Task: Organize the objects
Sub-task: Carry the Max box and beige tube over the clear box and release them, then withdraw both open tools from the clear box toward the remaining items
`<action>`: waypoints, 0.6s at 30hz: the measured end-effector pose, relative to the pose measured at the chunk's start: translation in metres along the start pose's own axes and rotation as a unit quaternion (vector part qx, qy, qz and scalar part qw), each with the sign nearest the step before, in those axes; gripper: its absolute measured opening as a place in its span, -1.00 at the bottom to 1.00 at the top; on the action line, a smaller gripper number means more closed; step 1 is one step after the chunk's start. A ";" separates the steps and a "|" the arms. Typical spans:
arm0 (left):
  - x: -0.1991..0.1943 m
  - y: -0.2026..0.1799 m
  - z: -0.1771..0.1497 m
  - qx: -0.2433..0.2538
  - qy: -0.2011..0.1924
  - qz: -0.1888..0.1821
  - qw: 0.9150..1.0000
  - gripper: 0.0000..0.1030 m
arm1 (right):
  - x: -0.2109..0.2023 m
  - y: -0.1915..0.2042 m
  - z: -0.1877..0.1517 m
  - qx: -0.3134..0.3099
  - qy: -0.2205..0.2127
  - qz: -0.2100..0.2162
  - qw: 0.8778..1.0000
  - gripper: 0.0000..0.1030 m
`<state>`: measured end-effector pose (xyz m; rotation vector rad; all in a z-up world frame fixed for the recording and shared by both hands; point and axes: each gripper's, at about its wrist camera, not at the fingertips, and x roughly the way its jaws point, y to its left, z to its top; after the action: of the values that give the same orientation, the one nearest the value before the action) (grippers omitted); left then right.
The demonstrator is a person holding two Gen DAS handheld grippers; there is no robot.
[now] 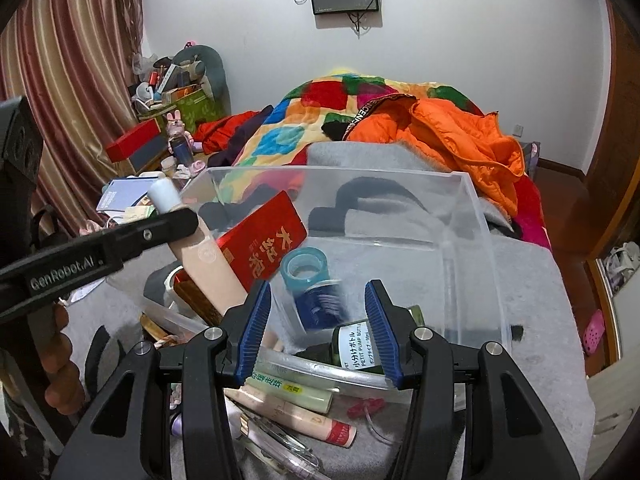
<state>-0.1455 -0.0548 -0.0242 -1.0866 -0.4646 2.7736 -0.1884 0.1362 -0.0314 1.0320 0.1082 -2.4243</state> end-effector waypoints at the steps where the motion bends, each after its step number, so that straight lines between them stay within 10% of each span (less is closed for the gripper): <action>1: 0.000 0.000 -0.001 0.001 0.001 0.001 1.000 -0.60 | 0.000 0.000 0.000 0.001 0.001 0.000 1.000 -0.11; 18: -0.037 -0.033 -0.022 0.091 -0.018 0.050 0.994 0.15 | -0.035 0.009 -0.004 -0.022 -0.042 -0.022 0.999 0.30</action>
<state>-0.1034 -0.0268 -0.0045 -1.0458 -0.1592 2.8584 -0.1610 0.1440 -0.0091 0.9157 0.1569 -2.4891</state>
